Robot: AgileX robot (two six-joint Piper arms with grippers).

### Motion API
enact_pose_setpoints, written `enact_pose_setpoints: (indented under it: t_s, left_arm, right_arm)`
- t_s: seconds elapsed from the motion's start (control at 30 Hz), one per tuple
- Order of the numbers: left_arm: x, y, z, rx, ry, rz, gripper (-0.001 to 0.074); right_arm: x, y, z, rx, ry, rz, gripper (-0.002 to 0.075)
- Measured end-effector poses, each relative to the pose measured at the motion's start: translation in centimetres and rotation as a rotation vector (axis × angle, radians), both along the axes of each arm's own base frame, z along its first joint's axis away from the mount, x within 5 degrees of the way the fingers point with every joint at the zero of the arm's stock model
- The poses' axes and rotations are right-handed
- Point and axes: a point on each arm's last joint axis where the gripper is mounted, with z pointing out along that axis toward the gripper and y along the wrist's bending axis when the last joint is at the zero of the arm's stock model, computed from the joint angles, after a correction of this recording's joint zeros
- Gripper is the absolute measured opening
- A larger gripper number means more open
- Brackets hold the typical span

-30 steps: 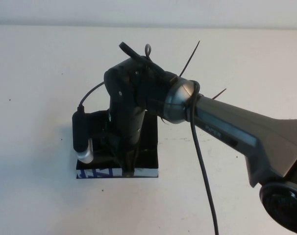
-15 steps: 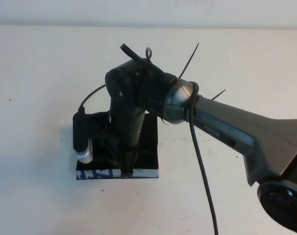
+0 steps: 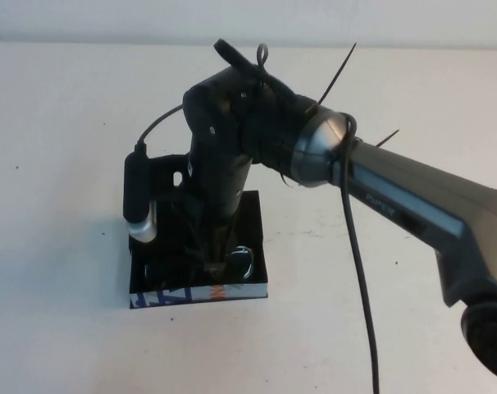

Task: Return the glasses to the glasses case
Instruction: Place the glasses in the glasses case

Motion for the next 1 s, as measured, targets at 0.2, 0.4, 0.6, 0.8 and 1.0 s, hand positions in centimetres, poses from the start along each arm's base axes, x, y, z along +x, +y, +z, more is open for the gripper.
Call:
enact_pose_setpoints:
  t_s: [0.2,0.4,0.6,0.8,1.0]
  left_arm:
    - [0.0,0.0,0.0,0.000,0.000,0.000,-0.0003]
    - [0.0,0.0,0.0,-0.002,0.000,0.000,-0.0003]
    - [0.0,0.0,0.0,-0.002,0.000,0.000,-0.0003]
    - [0.0,0.0,0.0,-0.002,0.000,0.000,-0.0003]
    - [0.0,0.0,0.0,-0.002,0.000,0.000,-0.0003]
  right_arm:
    - [-0.6,-1.6,4.8,0.070,-0.060,-0.195,0.0353]
    - [-2.9,-4.5,9.2,0.138,-0.059,-0.393,0.0062]
    - [-2.6,-5.6,9.8,0.161,-0.040,-0.485,-0.0005]
    - [-1.7,-6.5,9.8,0.215,0.048,-0.540,-0.0011]
    - [-1.1,-7.0,9.9,0.290,0.142,-0.577,-0.0011]
